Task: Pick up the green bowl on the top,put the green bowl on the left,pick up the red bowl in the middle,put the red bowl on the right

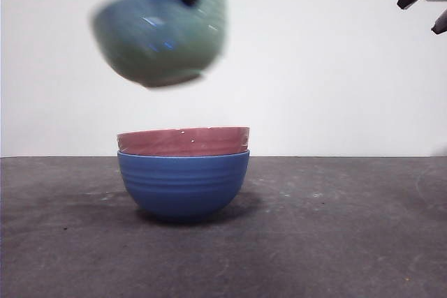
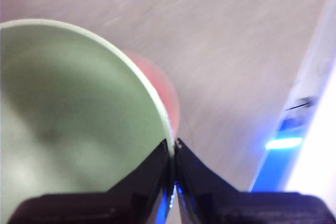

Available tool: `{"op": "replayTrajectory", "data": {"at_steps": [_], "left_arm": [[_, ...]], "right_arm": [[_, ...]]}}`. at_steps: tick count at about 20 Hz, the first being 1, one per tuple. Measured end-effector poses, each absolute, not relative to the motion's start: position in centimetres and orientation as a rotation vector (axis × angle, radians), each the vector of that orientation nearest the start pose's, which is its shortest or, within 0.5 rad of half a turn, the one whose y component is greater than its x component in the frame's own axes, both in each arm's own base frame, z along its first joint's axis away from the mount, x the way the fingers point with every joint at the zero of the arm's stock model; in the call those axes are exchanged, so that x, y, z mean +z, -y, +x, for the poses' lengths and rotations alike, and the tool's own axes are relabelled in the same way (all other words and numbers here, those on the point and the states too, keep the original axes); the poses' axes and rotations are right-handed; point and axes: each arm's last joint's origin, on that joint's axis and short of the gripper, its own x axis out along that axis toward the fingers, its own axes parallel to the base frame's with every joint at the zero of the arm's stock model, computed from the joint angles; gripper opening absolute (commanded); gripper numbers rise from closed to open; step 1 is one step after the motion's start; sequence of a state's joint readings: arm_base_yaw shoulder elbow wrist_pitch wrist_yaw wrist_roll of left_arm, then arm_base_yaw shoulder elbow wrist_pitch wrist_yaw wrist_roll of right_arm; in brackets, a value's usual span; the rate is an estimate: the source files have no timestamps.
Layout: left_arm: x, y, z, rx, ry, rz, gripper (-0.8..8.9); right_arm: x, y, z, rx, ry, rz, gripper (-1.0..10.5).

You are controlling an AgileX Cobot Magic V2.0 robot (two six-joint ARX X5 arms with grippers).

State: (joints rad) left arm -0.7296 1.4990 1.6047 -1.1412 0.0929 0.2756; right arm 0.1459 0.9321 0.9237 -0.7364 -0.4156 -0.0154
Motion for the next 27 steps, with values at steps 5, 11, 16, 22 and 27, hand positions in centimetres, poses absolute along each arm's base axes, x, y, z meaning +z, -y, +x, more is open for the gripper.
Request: {"op": "replayTrajectory", "data": {"at_steps": [5,11,16,22,27], "left_arm": [[39.1,15.1,17.4,-0.659,-0.881,0.583,-0.09],[32.9,12.9,15.1,-0.532,-0.964,0.480,-0.09],[26.9,14.3,15.3,-0.529,-1.021,0.449,-0.09],[22.8,15.2,16.0,-0.562,-1.082,0.428,-0.09],[21.9,15.6,16.3,-0.569,-1.128,0.439,0.15]], "right_arm": [[31.0,-3.7,17.4,0.541,-0.742,0.084,2.8],[31.0,-3.7,17.4,0.541,-0.736,0.083,2.8],[31.1,-3.7,17.5,0.543,-0.716,0.081,2.8],[31.1,-3.7,17.6,0.543,-0.715,0.081,2.8],[31.1,-3.7,17.6,0.543,-0.715,0.081,2.8]]}}
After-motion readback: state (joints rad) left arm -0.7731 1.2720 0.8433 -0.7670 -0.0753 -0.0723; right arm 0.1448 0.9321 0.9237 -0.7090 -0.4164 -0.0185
